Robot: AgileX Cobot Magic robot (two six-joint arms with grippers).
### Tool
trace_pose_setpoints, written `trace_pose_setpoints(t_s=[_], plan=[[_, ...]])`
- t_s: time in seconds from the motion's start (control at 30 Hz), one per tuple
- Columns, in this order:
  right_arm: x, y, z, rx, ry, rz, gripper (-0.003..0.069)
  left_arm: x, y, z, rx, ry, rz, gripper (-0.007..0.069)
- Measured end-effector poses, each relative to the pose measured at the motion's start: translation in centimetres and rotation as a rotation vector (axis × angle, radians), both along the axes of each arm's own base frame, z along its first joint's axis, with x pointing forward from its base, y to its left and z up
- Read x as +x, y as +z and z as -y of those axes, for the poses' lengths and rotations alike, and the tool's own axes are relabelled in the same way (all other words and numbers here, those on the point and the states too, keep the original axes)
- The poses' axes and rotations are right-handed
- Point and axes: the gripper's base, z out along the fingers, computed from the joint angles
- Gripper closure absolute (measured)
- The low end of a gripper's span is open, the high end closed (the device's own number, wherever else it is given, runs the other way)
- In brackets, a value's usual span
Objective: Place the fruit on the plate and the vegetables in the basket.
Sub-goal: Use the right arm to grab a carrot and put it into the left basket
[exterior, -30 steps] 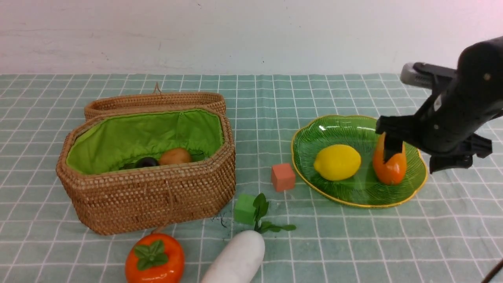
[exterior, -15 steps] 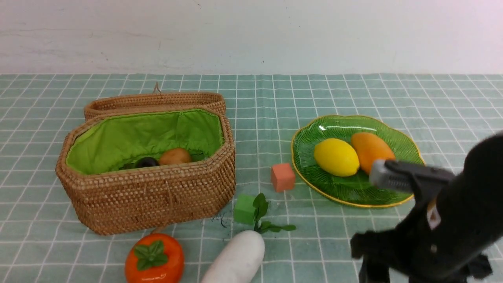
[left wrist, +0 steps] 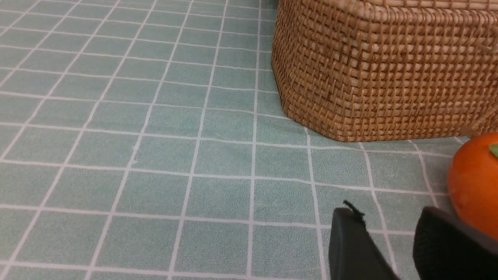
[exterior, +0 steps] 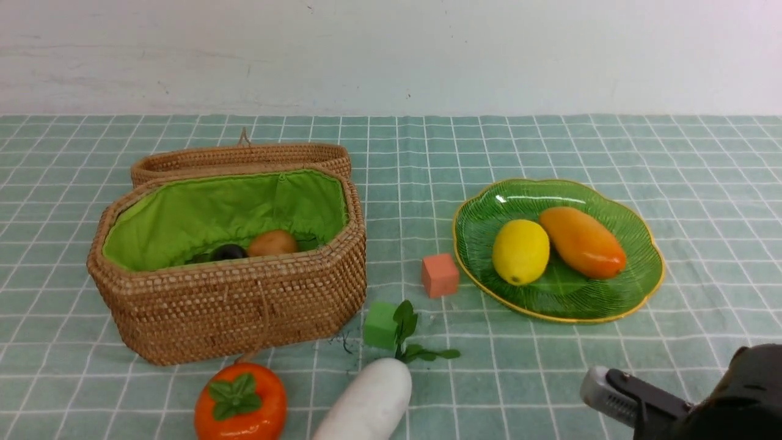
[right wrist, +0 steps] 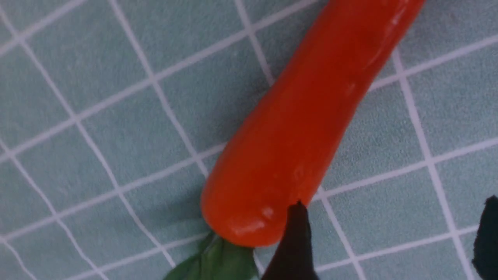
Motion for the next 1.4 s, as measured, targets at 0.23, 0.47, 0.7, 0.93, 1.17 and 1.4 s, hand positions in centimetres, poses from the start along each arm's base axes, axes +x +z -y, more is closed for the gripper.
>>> trace_pose_setpoints(t_s=[0.23, 0.47, 0.7, 0.93, 1.17, 1.4], plan=[[0.9, 0.0, 0.0, 0.020, -0.108, 0.083, 0.0092, 0.0, 0.0, 0.0, 0.000, 0.000, 0.000, 0.0386], [2.0, 0.3, -0.1, 0.051, -0.189, 0.181, 0.0095, 0.0, 0.0, 0.0, 0.000, 0.000, 0.000, 0.0386], [2.8, -1.5, 0.0, -0.051, -0.202, 0.189, 0.0155, 0.0, 0.0, 0.0, 0.000, 0.000, 0.000, 0.0386], [3.0, -3.1, -0.5, -0.079, -0.163, 0.157, 0.0367, 0.0, 0.0, 0.0, 0.000, 0.000, 0.000, 0.0386], [3.2, -2.5, -1.2, 0.001, -0.076, 0.203, 0.0408, 0.0, 0.0, 0.0, 0.000, 0.000, 0.000, 0.0386], [3.4, -0.4, -1.5, 0.071, 0.093, 0.371, 0.0408, 0.0, 0.0, 0.0, 0.001, 0.000, 0.000, 0.0386]])
